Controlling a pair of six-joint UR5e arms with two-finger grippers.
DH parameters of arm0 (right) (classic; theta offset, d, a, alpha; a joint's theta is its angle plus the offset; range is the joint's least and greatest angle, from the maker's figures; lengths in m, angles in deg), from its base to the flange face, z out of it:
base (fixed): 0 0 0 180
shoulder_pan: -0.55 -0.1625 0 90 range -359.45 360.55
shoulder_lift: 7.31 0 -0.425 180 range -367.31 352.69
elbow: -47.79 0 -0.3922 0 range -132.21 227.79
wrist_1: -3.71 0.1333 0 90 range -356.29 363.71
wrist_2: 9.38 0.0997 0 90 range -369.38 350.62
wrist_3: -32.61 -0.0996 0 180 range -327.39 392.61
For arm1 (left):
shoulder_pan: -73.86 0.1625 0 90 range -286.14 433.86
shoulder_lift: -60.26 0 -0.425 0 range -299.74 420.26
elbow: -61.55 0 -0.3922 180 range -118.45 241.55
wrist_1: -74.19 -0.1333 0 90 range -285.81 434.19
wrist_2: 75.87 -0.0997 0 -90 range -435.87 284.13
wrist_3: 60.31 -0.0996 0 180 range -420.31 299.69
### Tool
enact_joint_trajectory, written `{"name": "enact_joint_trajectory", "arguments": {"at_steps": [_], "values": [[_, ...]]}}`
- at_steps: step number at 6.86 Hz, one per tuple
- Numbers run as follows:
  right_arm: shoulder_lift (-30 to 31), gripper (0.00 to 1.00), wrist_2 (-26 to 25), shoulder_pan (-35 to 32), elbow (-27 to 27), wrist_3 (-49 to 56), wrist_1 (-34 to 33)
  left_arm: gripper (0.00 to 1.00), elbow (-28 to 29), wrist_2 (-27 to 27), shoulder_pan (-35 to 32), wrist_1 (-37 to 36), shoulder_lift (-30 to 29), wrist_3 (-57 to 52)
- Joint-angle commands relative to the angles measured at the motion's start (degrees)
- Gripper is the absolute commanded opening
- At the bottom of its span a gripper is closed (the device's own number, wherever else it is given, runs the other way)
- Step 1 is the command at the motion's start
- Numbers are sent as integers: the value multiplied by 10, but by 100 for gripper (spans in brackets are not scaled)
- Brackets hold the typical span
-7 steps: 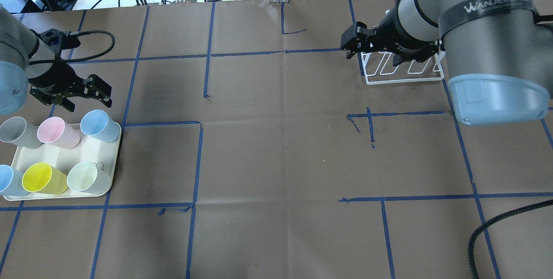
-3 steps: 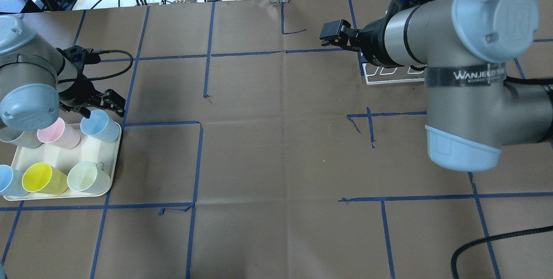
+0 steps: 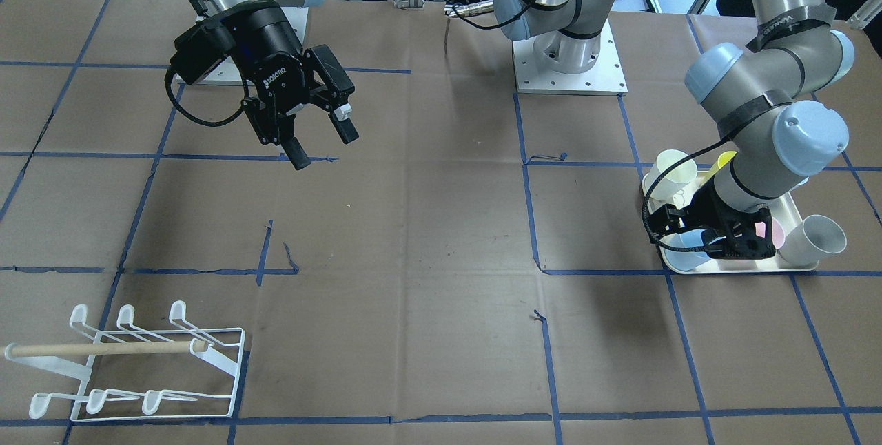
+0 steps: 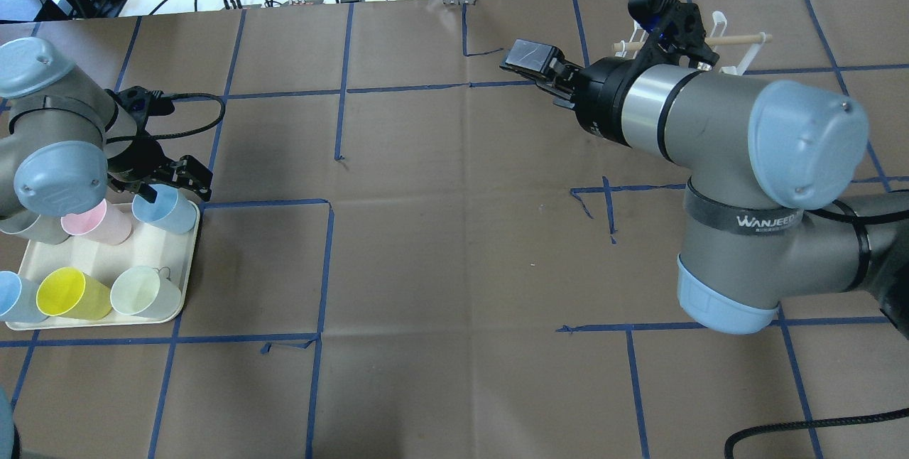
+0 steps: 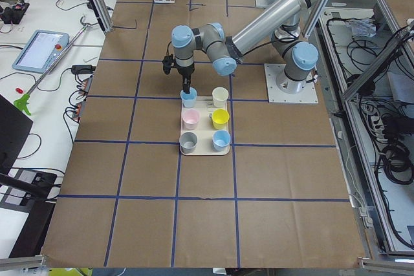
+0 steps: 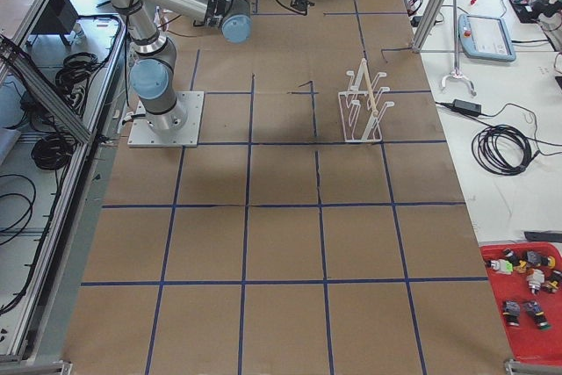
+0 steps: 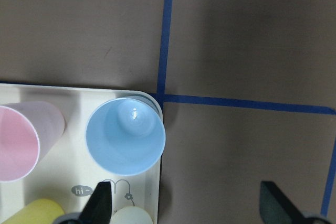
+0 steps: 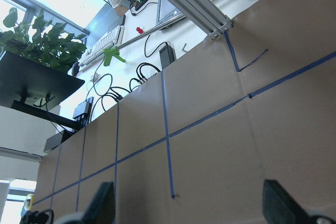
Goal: Transfer IKEA cup to right arm and place on rack
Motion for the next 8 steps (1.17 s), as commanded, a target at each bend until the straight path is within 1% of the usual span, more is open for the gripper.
{"name": "enact_joint_trajectory", "arguments": {"at_steps": [1, 2, 3, 4, 5, 6, 8], "values": [[3, 100, 7, 0, 4, -135, -28, 92, -4, 0, 1, -2, -2, 0], [0, 100, 12, 0, 5, -169, -86, 65, -2, -1, 0, -2, -2, -2], [-7, 100, 14, 0, 8, -204, -128, 37, 0, -2, 1, -1, -3, -3], [-8, 100, 13, 0, 8, -241, -130, 14, 2, -3, 2, -1, -4, -3], [-9, 100, 13, 0, 8, -288, -138, 0, 2, -3, 10, -1, -4, -3], [-9, 100, 13, 4, 9, -296, -150, 0, 4, -4, 18, -1, -4, -5], [-9, 100, 13, 4, 13, -296, -148, 0, 7, -6, 18, 5, 5, -6]]}}
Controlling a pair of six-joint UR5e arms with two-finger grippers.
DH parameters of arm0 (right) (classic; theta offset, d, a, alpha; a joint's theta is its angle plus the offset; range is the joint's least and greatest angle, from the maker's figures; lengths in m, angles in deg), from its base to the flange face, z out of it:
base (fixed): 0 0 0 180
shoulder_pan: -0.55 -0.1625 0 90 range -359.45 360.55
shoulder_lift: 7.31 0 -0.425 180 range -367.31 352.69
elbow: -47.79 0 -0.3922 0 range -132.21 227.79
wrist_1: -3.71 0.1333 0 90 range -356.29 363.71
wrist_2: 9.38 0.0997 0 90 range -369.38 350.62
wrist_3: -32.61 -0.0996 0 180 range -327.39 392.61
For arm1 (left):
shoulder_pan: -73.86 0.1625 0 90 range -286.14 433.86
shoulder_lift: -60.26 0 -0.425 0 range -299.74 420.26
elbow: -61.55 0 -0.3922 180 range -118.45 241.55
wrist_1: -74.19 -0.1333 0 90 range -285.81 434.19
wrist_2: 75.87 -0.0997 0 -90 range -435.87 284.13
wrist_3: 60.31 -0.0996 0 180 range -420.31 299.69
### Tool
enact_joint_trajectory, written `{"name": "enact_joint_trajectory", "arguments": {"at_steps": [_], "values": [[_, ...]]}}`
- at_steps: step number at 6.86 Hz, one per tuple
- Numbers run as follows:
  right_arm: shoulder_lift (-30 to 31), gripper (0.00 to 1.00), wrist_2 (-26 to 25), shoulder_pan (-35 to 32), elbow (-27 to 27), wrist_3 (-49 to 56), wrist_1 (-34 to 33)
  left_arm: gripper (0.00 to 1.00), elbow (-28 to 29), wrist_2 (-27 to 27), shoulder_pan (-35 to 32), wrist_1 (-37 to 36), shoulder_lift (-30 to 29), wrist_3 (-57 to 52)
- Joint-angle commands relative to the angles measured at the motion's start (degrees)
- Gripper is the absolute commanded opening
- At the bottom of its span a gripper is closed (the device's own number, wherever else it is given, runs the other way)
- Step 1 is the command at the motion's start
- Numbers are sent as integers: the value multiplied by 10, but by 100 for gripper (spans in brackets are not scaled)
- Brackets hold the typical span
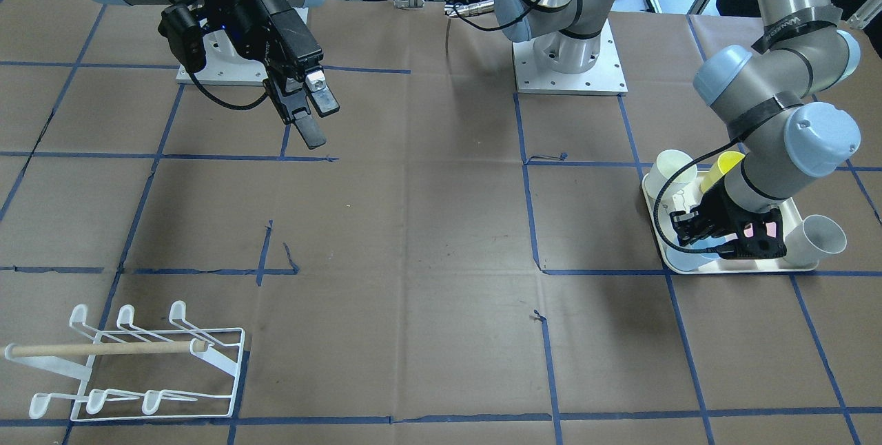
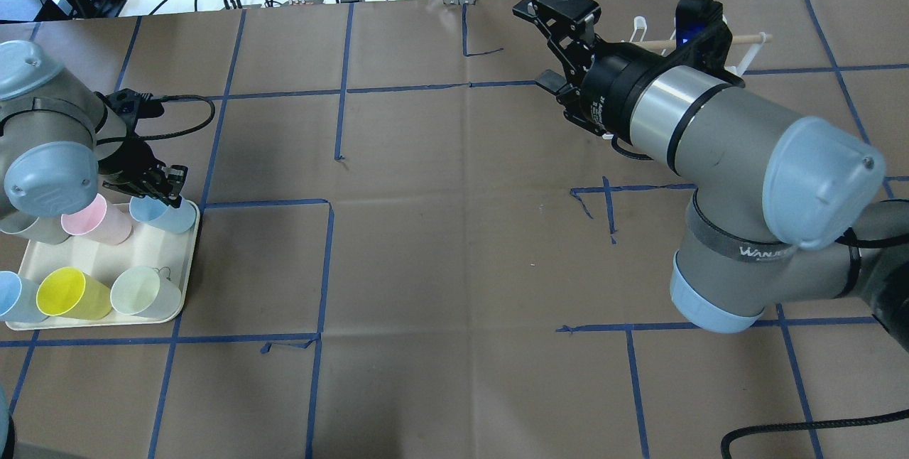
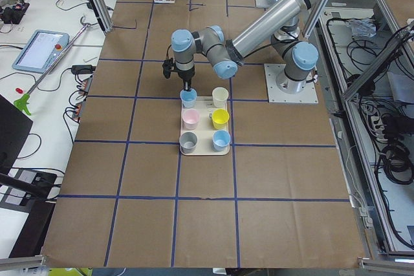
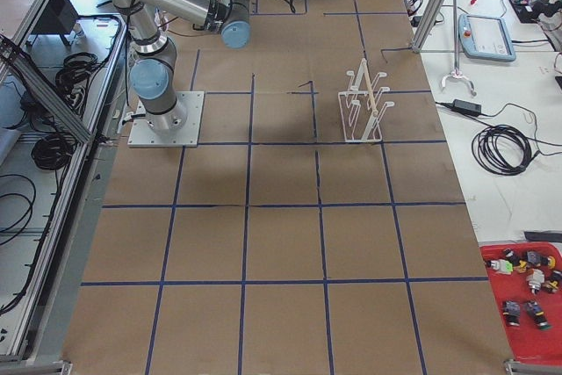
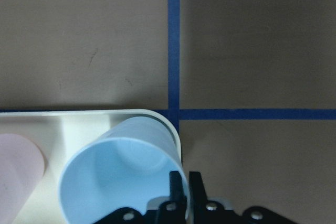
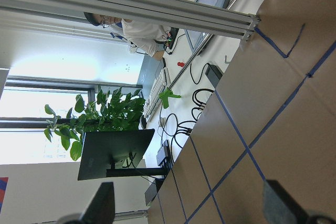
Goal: Transfer IKEA cup to right arm and place on rack
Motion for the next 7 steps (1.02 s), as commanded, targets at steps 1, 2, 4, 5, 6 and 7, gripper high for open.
{"name": "enact_joint_trajectory", "arguments": {"at_steps": [1, 2, 4, 5, 6, 7], "values": [[0, 100, -7, 1, 2, -4, -1, 0, 7, -25, -1, 7, 17, 1], [0, 100, -12, 1, 2, -6, -1, 0, 34, -25, -5, 46, 29, 2], [2, 100, -10, 1, 2, -2, 4, 0, 146, -9, -27, 195, 40, 1], [1, 100, -9, 0, 2, -7, 2, 0, 206, -5, -73, 256, 41, 4], [1, 100, -11, 0, 2, -8, 1, 0, 254, 7, -122, 306, 41, 10], [0, 100, -11, 0, 2, -9, 1, 0, 277, 16, -157, 321, 41, 31]]}}
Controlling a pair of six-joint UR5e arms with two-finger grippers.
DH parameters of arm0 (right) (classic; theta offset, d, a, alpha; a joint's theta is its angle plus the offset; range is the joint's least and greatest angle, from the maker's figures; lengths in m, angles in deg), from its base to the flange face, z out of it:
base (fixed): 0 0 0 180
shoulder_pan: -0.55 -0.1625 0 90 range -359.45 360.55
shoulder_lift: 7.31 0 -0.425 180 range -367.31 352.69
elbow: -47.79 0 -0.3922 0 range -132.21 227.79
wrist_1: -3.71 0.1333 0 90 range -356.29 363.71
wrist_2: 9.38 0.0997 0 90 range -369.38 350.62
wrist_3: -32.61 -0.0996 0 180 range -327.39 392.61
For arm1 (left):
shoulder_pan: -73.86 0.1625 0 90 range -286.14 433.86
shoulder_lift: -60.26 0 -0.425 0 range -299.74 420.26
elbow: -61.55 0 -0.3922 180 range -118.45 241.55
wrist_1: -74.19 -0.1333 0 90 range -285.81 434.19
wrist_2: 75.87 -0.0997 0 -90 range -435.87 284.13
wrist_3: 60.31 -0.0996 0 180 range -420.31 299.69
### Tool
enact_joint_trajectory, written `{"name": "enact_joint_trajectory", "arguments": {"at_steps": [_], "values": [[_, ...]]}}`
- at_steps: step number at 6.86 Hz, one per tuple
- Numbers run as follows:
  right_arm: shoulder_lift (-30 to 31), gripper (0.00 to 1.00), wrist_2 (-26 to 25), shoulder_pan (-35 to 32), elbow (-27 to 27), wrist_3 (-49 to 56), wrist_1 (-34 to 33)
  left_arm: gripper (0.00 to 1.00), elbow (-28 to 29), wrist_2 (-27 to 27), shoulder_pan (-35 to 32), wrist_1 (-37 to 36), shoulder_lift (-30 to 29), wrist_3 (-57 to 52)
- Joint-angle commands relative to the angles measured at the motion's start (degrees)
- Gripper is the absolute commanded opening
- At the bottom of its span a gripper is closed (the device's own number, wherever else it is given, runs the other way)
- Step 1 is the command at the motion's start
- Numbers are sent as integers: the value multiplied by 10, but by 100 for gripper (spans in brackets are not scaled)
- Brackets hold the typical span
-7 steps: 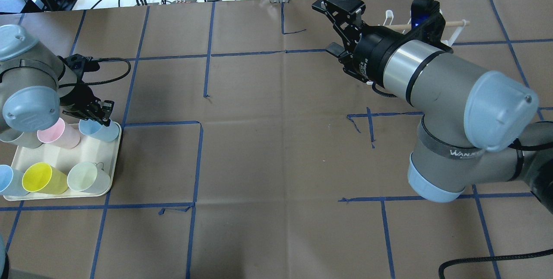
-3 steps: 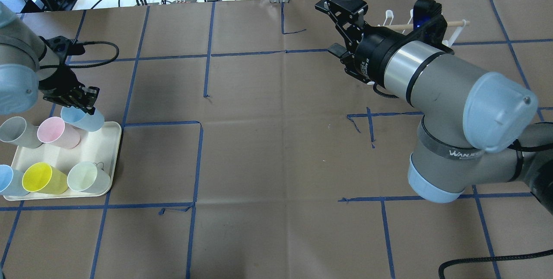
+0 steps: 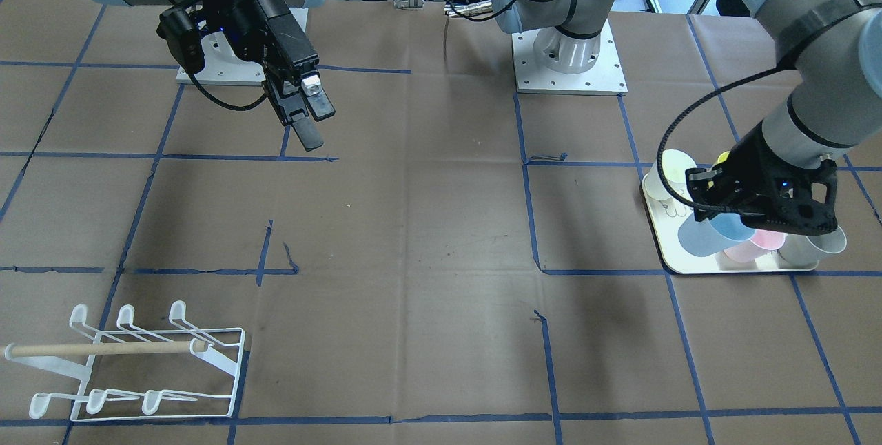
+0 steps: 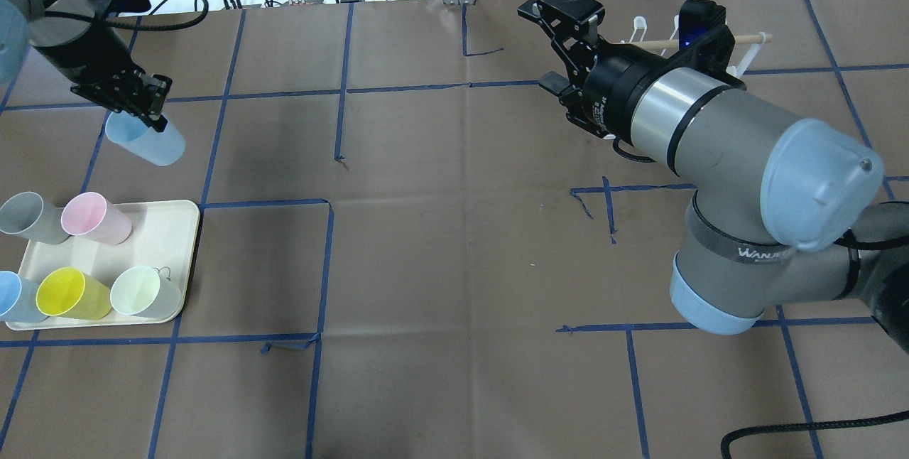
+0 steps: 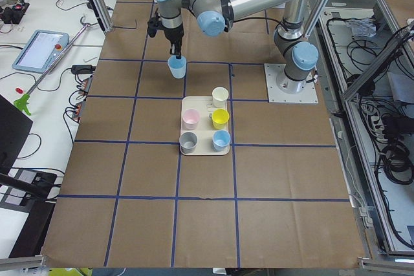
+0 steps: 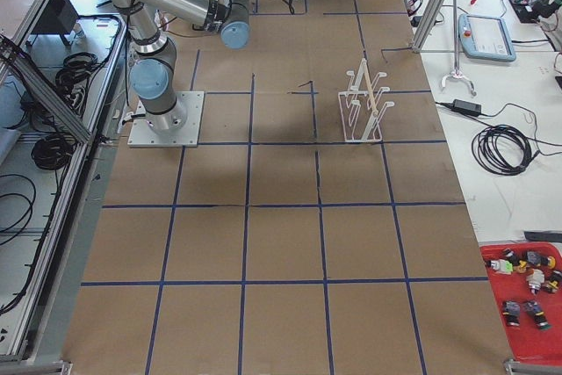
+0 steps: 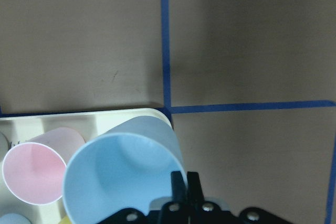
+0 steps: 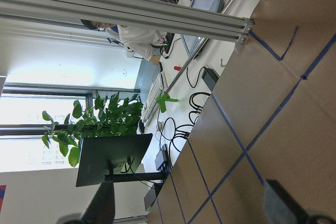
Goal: Transfer IKEA cup to right arm and place on rack
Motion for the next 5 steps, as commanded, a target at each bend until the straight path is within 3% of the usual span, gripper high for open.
{"name": "enact_joint_trajectory", "arguments": {"at_steps": [1, 2, 3, 5], "values": [[1, 100, -1, -1, 2, -3, 0, 0, 43, 62, -64, 37, 4, 37], [3, 100, -1, -3, 14, -37, 0, 0, 37, 93, -73, 29, 15, 32], [4, 100, -1, -4, 23, -75, 2, 0, 27, 176, -80, 22, 35, 25], [6, 100, -1, -10, 36, -73, 8, 0, 11, 334, -83, -67, 54, -12]]}}
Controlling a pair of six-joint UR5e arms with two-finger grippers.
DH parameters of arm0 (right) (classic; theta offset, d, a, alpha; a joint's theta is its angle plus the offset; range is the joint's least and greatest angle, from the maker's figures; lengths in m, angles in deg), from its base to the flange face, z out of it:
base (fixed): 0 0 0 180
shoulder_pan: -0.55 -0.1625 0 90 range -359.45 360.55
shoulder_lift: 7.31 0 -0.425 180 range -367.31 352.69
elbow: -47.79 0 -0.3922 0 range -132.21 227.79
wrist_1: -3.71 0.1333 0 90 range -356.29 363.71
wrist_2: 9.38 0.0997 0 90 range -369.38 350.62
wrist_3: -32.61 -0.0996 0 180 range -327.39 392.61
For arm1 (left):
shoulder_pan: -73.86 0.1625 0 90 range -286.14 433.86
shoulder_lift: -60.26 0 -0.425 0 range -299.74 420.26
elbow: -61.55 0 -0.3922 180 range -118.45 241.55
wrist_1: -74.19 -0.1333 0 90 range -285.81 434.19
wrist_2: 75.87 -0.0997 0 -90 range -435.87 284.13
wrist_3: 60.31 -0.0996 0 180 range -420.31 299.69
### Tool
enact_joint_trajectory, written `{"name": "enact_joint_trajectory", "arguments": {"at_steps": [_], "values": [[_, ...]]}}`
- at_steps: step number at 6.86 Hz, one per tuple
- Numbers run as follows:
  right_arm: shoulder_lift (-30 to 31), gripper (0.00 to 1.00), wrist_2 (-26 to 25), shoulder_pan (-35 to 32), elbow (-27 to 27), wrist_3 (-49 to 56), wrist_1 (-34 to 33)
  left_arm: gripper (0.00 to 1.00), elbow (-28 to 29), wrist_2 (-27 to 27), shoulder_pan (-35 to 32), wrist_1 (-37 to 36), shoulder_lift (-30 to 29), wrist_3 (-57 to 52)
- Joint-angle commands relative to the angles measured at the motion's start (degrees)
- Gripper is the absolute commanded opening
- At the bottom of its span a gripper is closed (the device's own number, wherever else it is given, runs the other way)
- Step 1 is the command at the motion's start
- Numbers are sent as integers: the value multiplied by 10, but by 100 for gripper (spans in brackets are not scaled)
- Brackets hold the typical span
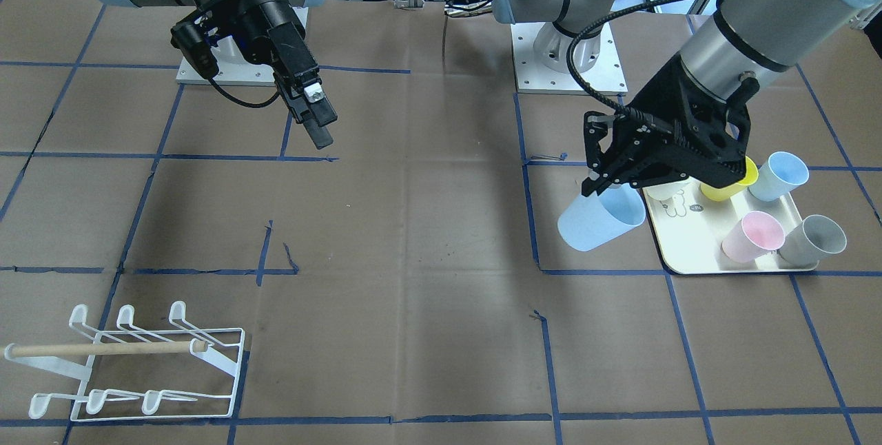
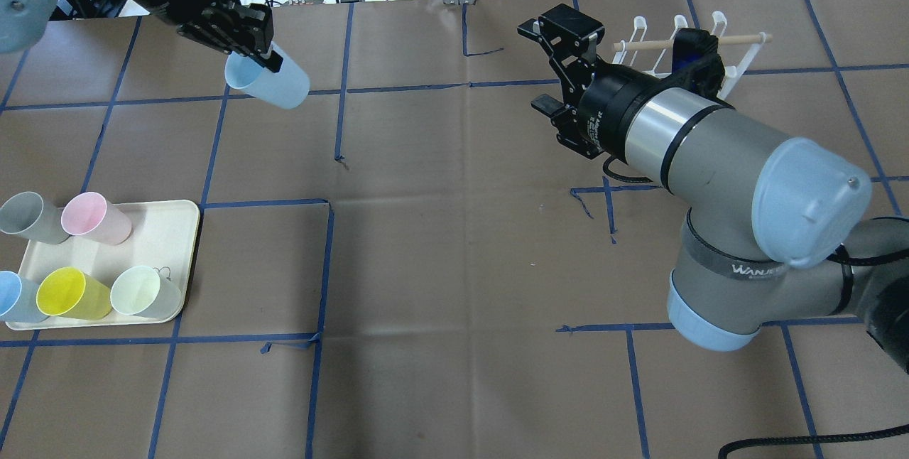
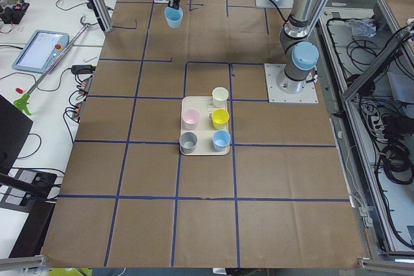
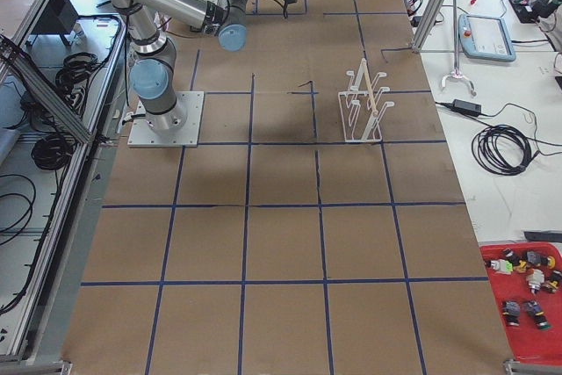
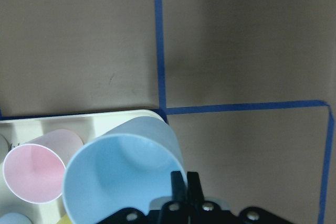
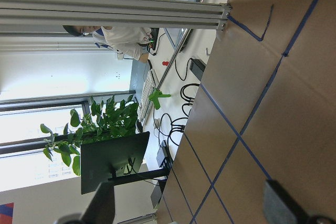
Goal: Transfer IKEA cup to right arm and place on rack
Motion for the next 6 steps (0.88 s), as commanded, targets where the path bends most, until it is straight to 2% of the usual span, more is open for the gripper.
{"name": "enact_joint_trajectory", "arguments": {"at_steps": [1, 3, 4, 6], "values": [[5, 100, 0, -3, 32, -5, -1, 0, -43, 157, -3, -118, 22, -22], [1, 100, 2, -5, 36, -7, 4, 0, -162, 241, -3, -347, 49, -15], [1, 100, 6, -7, 36, -11, 2, 0, -220, 265, -3, -436, 60, -16], [1, 100, 2, -14, 35, -85, 1, 0, -342, 310, -3, -646, 56, -15]]}}
